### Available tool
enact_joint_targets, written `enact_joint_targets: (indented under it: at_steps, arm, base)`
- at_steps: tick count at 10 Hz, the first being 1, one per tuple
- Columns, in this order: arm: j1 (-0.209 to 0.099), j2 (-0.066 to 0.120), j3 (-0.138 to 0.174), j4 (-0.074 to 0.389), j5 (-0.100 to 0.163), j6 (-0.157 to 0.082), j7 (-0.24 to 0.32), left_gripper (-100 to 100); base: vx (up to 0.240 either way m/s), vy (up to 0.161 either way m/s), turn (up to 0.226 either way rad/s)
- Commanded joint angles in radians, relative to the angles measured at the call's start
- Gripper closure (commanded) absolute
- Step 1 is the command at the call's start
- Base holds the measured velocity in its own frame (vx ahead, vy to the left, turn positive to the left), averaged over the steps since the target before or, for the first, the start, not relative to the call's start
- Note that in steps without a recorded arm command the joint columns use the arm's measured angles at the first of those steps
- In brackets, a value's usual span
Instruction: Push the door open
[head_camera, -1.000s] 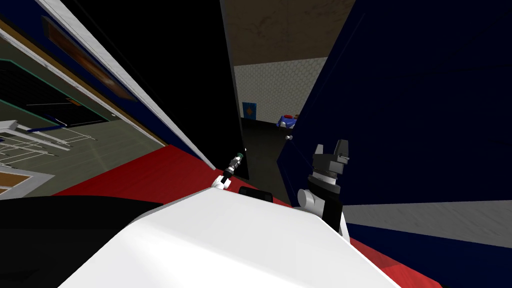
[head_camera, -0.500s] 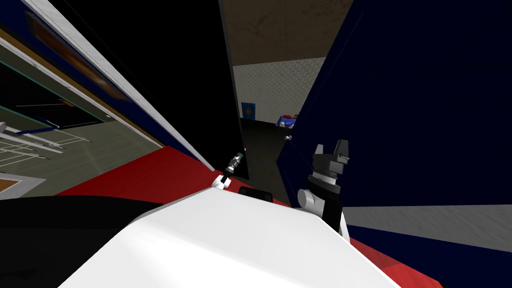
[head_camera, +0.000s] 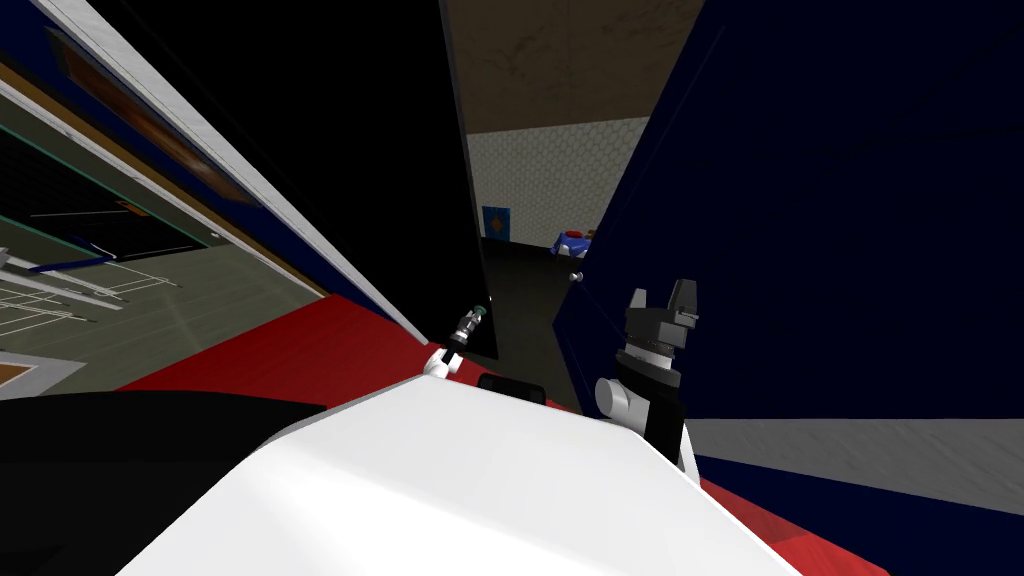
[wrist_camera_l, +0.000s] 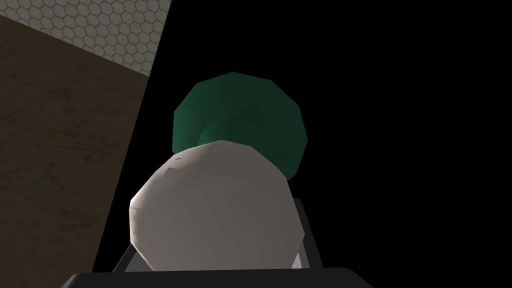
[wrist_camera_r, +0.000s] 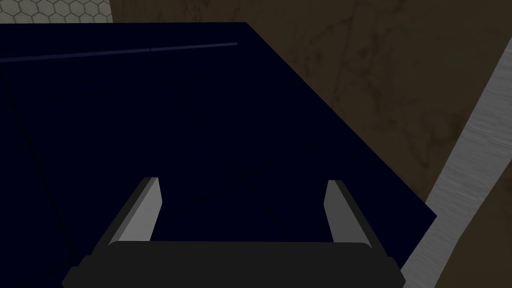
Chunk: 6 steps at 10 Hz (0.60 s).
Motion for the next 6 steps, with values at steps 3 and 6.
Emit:
enact_joint_targets:
  at_steps: [3,6]
  arm:
    - [-0.004,0.018,-0.021,-0.002,0.079,0.0,0.101,100]
    - [0.052,0.018,-0.069,-0.068,0.01,-0.005,0.03,-100]
  base:
    - [0.047,0.017,0.004]
    - [0.013,-0.012,0.266]
